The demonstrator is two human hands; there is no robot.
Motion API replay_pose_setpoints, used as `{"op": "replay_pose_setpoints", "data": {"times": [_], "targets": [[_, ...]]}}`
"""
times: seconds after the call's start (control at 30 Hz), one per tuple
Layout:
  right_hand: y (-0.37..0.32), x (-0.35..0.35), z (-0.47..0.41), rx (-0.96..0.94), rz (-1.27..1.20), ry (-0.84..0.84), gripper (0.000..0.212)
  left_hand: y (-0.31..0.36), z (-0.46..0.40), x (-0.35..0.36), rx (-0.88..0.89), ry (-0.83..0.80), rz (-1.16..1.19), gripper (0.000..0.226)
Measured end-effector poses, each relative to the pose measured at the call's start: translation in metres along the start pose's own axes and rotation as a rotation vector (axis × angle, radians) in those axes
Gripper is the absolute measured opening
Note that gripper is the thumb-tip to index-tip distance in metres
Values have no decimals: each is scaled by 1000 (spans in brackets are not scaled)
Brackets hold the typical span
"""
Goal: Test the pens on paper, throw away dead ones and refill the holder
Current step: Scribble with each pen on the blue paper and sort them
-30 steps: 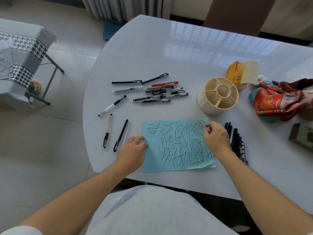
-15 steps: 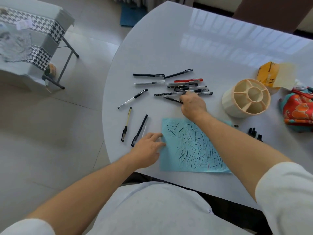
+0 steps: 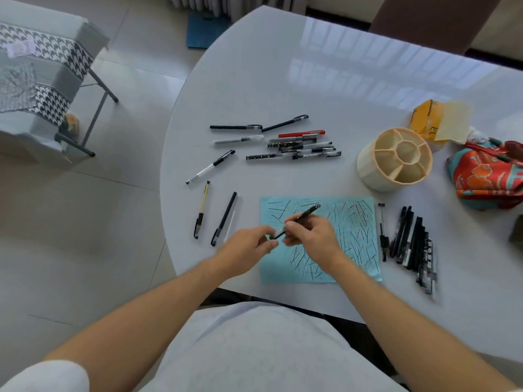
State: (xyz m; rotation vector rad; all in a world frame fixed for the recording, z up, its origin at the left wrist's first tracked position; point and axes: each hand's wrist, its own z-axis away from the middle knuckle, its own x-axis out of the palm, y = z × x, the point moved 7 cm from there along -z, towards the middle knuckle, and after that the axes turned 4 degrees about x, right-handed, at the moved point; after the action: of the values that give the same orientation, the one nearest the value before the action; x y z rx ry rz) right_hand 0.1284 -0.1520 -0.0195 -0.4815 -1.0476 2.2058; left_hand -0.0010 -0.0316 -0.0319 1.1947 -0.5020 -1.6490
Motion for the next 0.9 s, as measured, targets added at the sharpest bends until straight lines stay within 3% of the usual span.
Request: {"op": "replay_pose_setpoints", "data": {"times": [0.1, 0.23, 0.3, 0.4, 0.5, 0.63, 0.9], "targets": [[17, 6, 16, 3, -33, 4, 17, 8, 2, 7, 17, -49, -44, 17], [23, -35, 14, 29, -187, 336, 24, -6, 11, -9, 5, 65, -312, 17], [21, -61, 11, 12, -167, 409, 22, -17, 20, -16, -1, 123, -366, 18], [21, -58, 6, -8, -84, 297, 11, -14, 24, -14, 91, 180, -405, 17], [25, -25, 3, -19, -38, 194, 14, -1, 17, 3, 167, 149, -421, 15], [25, 1, -4, -44, 100, 215, 20, 2, 14, 20, 230, 97, -483, 18], [15, 23, -23, -195, 470, 181, 10, -3, 14, 19, 230, 119, -448, 22]]}}
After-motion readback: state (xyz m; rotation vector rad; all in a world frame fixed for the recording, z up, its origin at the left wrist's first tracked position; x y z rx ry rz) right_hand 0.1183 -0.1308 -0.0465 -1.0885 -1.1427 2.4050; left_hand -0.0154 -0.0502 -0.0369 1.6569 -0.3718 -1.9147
